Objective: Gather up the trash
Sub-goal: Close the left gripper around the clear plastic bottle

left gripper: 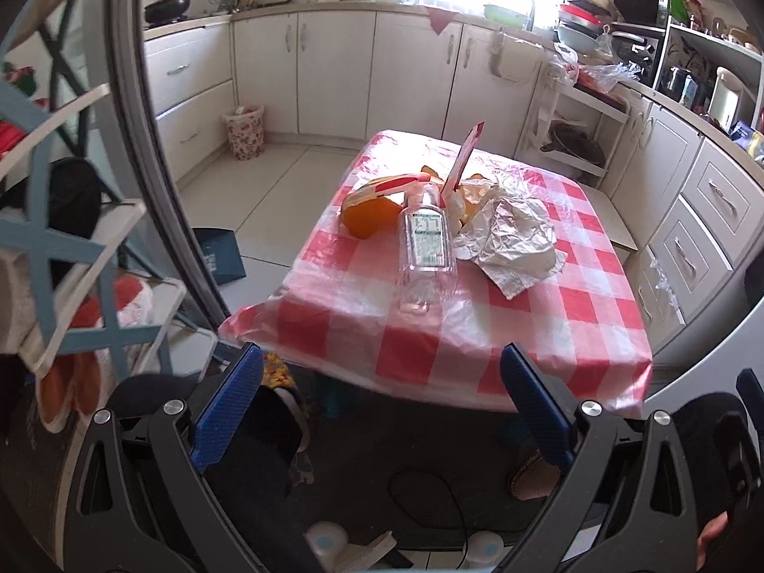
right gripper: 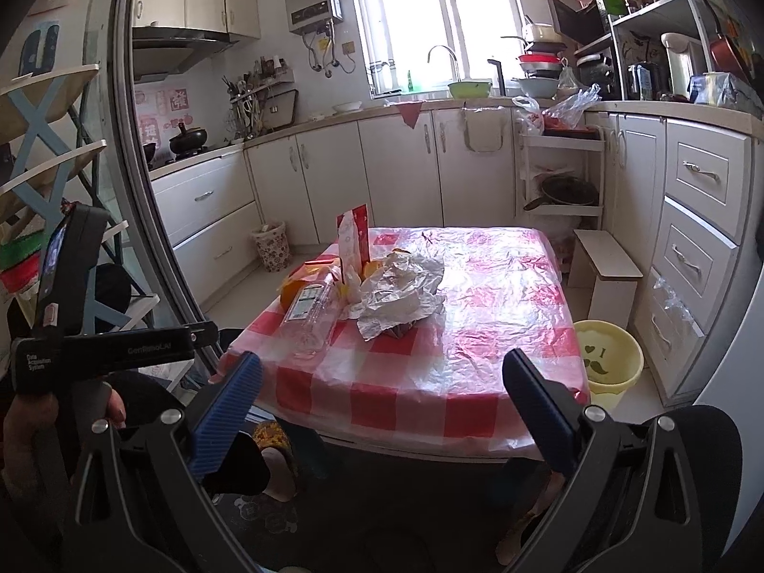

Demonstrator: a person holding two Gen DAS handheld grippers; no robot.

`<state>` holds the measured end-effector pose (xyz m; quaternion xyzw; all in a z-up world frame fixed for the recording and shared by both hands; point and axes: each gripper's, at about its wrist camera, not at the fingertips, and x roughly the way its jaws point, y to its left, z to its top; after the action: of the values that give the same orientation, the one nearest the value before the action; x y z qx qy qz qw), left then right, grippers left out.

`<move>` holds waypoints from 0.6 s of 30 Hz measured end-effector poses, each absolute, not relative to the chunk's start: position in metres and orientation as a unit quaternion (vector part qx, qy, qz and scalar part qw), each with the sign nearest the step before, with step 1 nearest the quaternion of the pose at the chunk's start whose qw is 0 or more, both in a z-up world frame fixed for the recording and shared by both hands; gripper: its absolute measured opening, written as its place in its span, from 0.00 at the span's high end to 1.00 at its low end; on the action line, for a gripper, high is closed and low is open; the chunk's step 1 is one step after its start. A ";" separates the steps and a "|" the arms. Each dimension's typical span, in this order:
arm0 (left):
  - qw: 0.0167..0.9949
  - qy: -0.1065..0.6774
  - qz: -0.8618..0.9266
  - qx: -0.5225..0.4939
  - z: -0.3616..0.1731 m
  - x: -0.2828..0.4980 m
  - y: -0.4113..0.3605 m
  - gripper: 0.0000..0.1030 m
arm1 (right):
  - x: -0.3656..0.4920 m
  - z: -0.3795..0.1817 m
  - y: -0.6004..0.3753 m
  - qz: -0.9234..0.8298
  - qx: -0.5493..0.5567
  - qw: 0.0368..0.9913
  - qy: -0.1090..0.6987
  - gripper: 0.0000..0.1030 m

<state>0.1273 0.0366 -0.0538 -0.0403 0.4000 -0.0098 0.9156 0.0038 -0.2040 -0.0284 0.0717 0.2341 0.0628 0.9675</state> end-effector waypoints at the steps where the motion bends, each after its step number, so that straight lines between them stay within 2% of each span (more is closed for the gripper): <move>1: 0.913 0.405 -0.010 -0.038 -0.059 0.144 0.032 0.07 | 0.009 -0.030 -0.207 0.059 0.075 0.967 0.236 0.06; 8: 0.891 0.452 -0.002 -0.028 -0.091 0.244 0.003 0.07 | 0.043 -0.047 -0.226 0.036 0.089 0.961 0.259 0.06; 16: 0.880 0.475 0.018 -0.005 -0.125 0.316 -0.024 0.07 | 0.068 -0.074 -0.249 0.016 0.112 0.947 0.299 0.06; 18: 0.879 0.476 0.015 -0.012 -0.130 0.324 -0.023 0.12 | 0.074 -0.077 -0.255 0.016 0.121 0.945 0.304 0.06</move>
<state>0.3238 -0.0235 -0.1295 -0.0122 0.4764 0.0151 0.8790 0.0745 -0.2553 -0.0770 0.1210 0.3041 0.0165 0.9448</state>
